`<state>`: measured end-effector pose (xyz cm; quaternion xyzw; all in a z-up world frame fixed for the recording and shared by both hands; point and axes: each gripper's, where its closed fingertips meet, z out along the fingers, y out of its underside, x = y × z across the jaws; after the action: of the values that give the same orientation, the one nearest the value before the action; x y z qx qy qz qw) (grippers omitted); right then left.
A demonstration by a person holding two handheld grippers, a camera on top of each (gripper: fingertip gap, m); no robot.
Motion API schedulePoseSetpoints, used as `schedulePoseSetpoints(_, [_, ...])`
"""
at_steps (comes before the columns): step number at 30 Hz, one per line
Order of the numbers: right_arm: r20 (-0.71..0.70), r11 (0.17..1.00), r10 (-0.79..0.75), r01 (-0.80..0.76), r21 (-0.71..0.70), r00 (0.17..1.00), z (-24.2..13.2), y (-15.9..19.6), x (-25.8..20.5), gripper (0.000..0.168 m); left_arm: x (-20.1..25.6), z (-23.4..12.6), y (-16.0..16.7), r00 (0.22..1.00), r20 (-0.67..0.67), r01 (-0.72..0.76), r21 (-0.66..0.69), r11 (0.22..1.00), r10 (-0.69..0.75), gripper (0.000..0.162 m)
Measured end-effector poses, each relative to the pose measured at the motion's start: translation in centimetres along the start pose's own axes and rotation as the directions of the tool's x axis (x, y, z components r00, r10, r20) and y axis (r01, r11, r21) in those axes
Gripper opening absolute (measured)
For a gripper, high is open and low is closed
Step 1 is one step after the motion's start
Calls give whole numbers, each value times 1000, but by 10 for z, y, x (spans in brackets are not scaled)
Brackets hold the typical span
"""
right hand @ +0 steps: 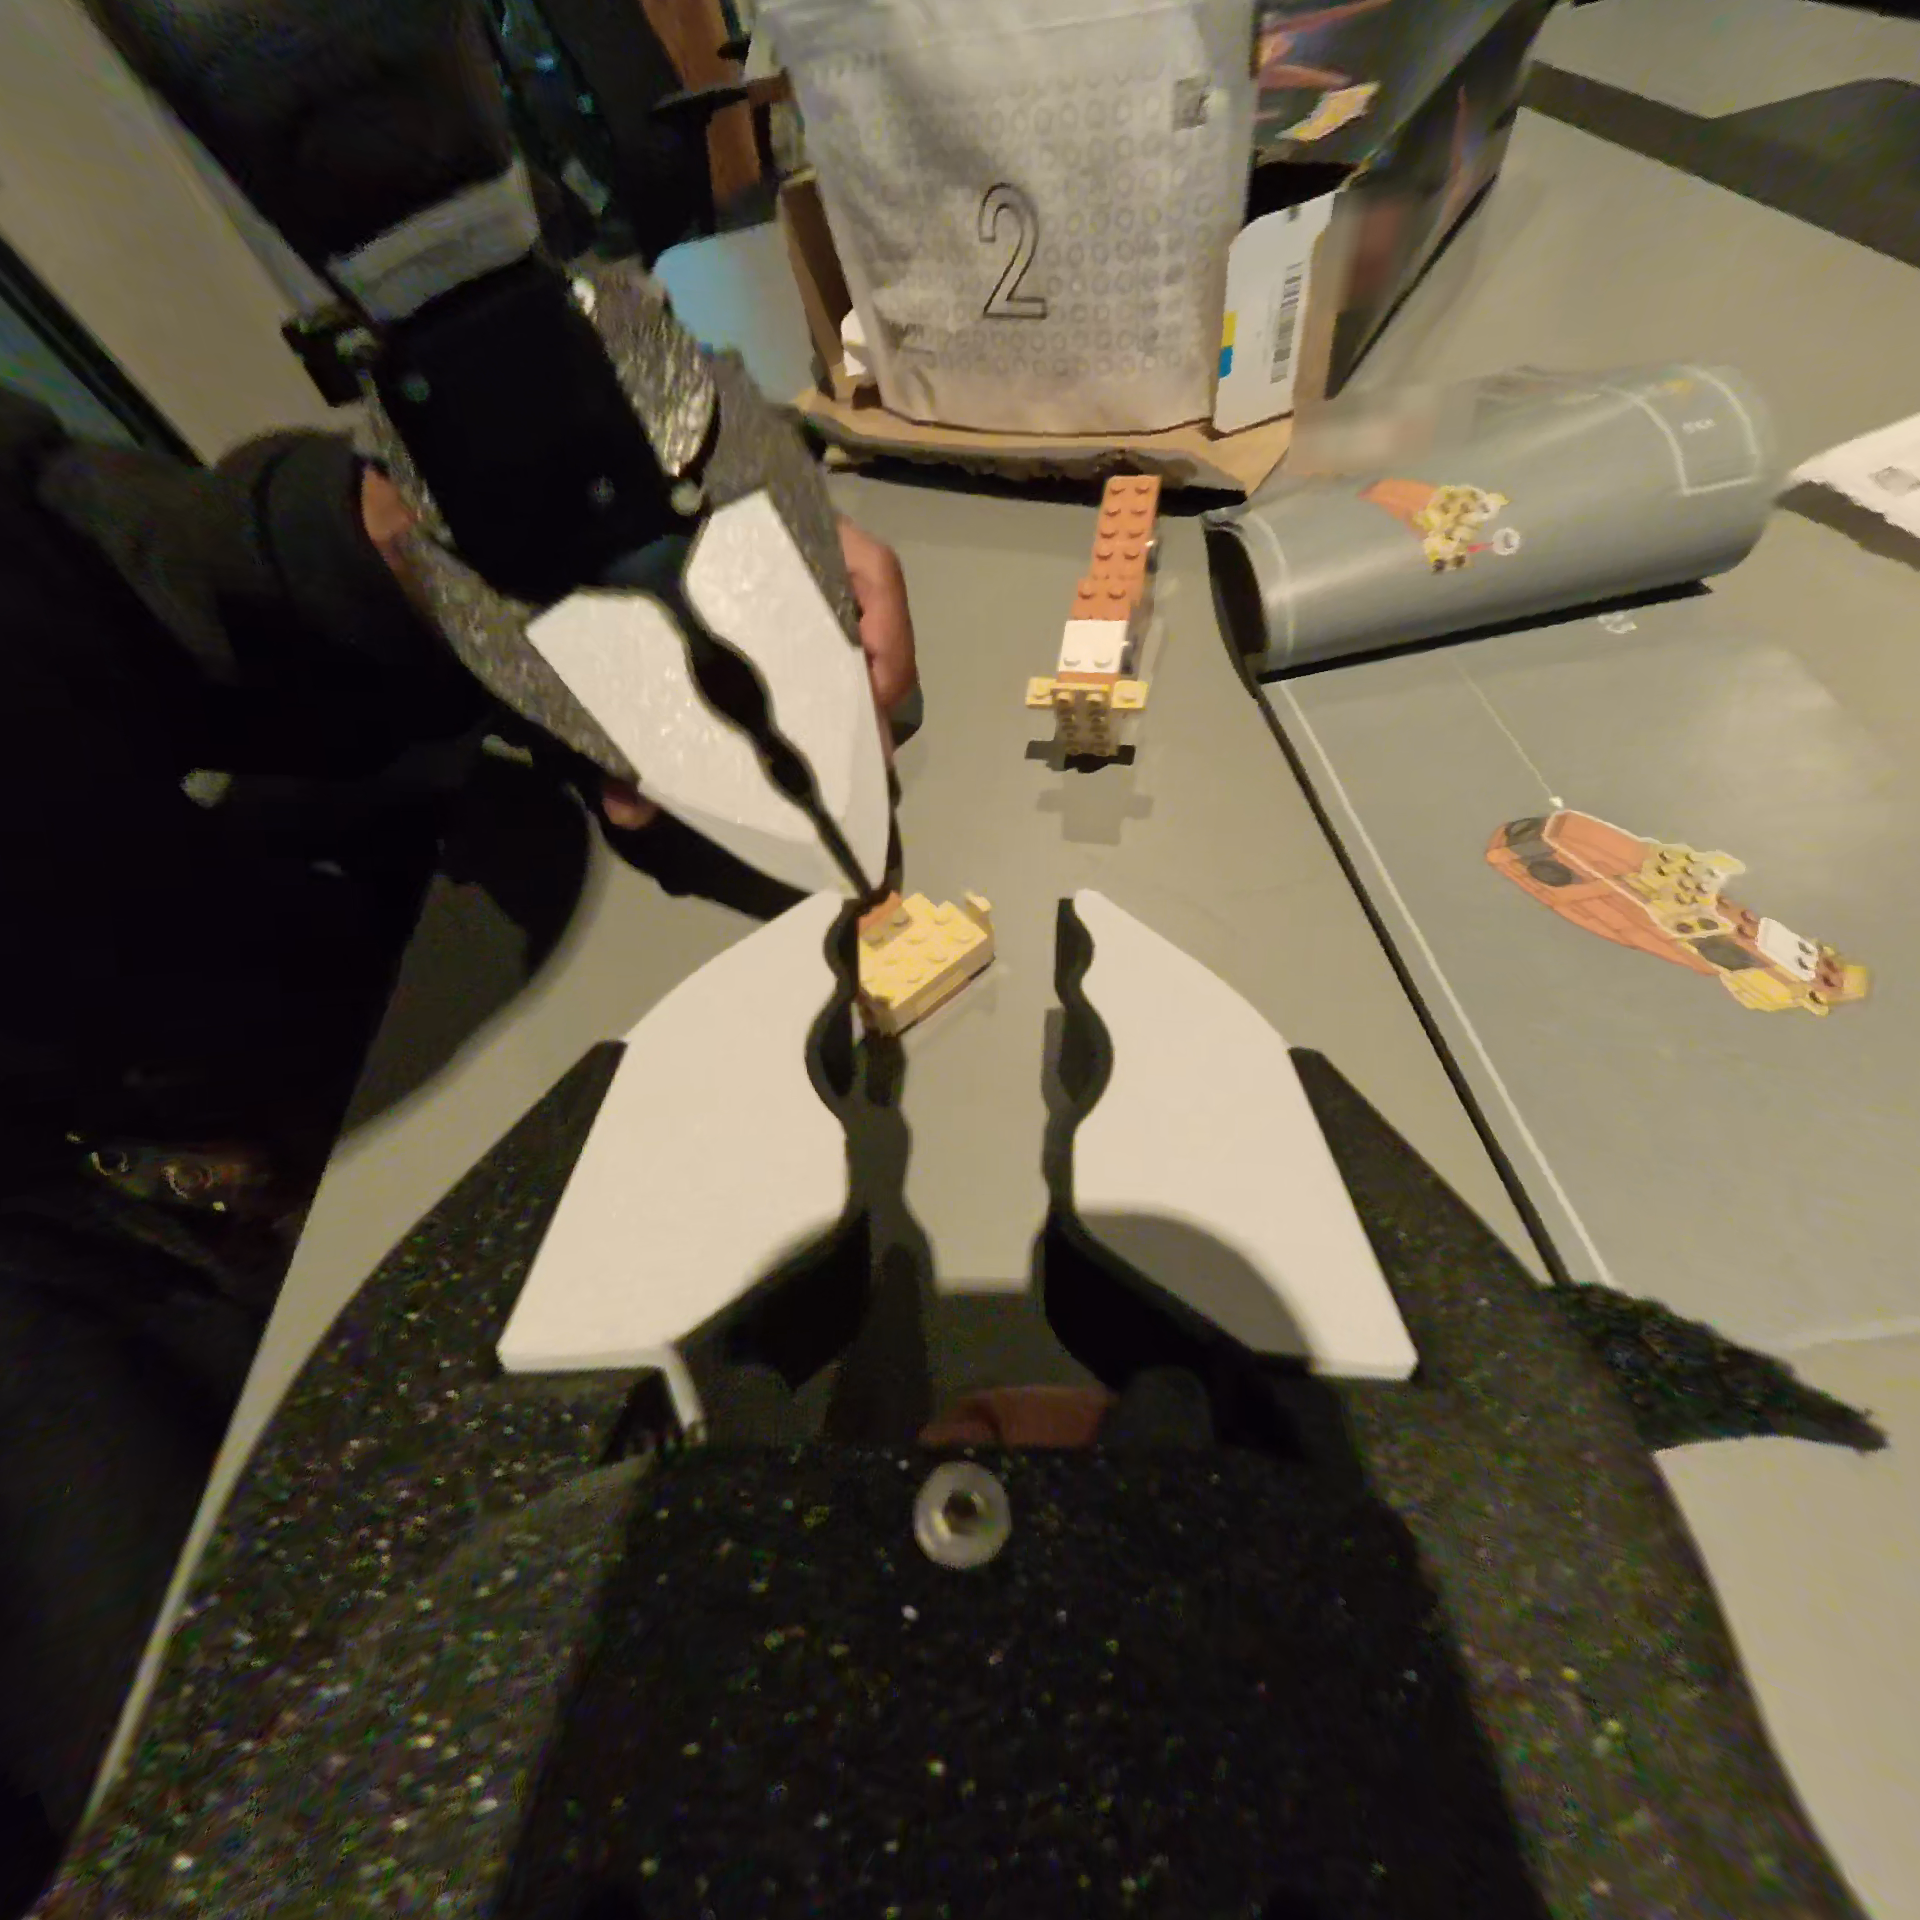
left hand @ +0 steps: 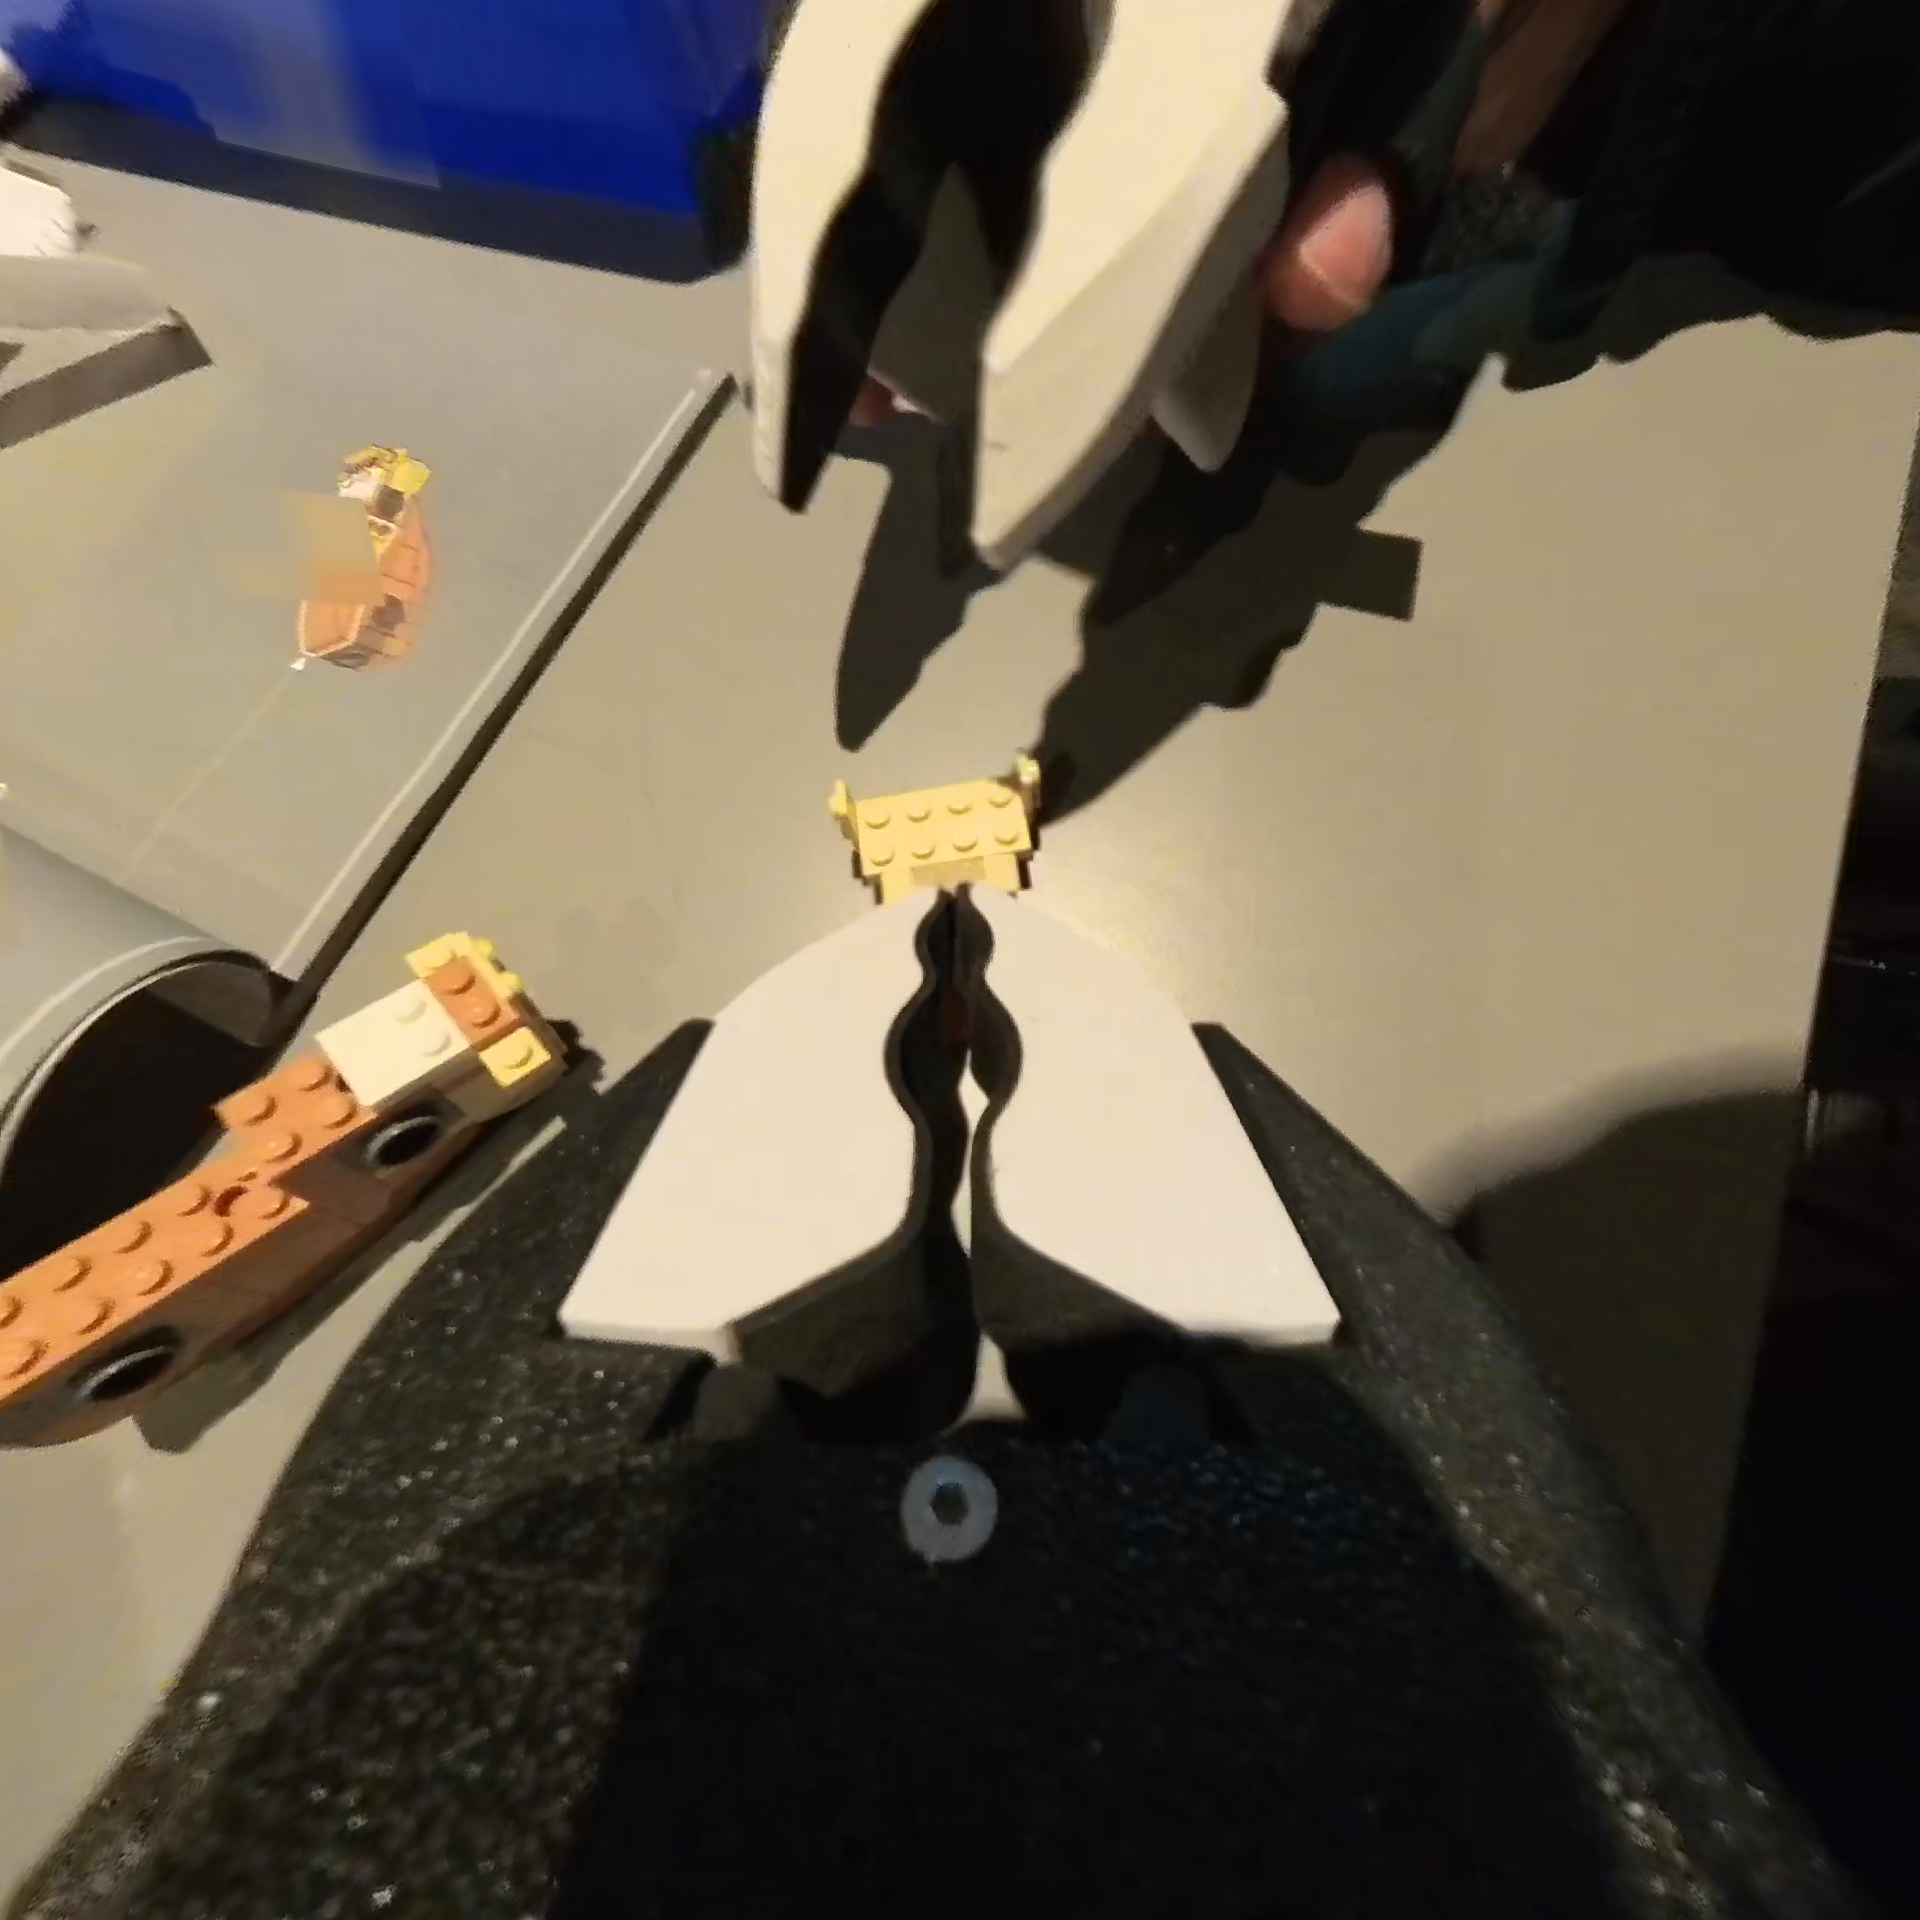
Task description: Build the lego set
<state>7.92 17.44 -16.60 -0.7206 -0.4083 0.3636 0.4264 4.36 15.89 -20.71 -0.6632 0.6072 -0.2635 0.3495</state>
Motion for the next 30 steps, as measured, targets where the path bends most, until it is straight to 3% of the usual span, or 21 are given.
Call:
schedulePoseSetpoints(2, [15,996,-67,67,-55,998,5,6,-4,42,-4,-3,-3,1000,26,9,31,999,-10,8])
schedulePoseSetpoints(3, [18,989,-108,110,-103,994,8,11,-5,45,-4,-3,-2,999,28,19,28,999,-19,26])
schedulePoseSetpoints(6, [33,941,-215,216,-261,976,16,31,-5,55,-3,0,2,1000,13,19,-11,1000,-19,31])
schedulePoseSetpoints(9, [49,923,-235,238,-303,971,20,37,-8,54,-1,6,9,1000,13,-8,-77,997,9,25])
schedulePoseSetpoints(11, [44,925,-231,233,-299,972,20,37,-7,54,2,8,10,1000,1,-17,-94,995,17,17])
schedulePoseSetpoints(15, [29,940,-219,219,-262,975,18,32,-6,53,1,6,10,1000,-2,-12,-84,996,12,17])
schedulePoseSetpoints(18, [5,960,-195,192,-204,981,12,25,-4,53,-4,-5,2,999,15,46,10,999,-46,16])
schedulePoseSetpoints(23, [-26,987,-144,141,-71,989,7,6,2,49,-35,-44,1,989,140,26,175,984,-51,16])
schedulePoseSetpoints(30, [-94,994,-105,100,-49,990,30,-8,11,46,-90,-91,20,956,294,-80,204,976,16,16])
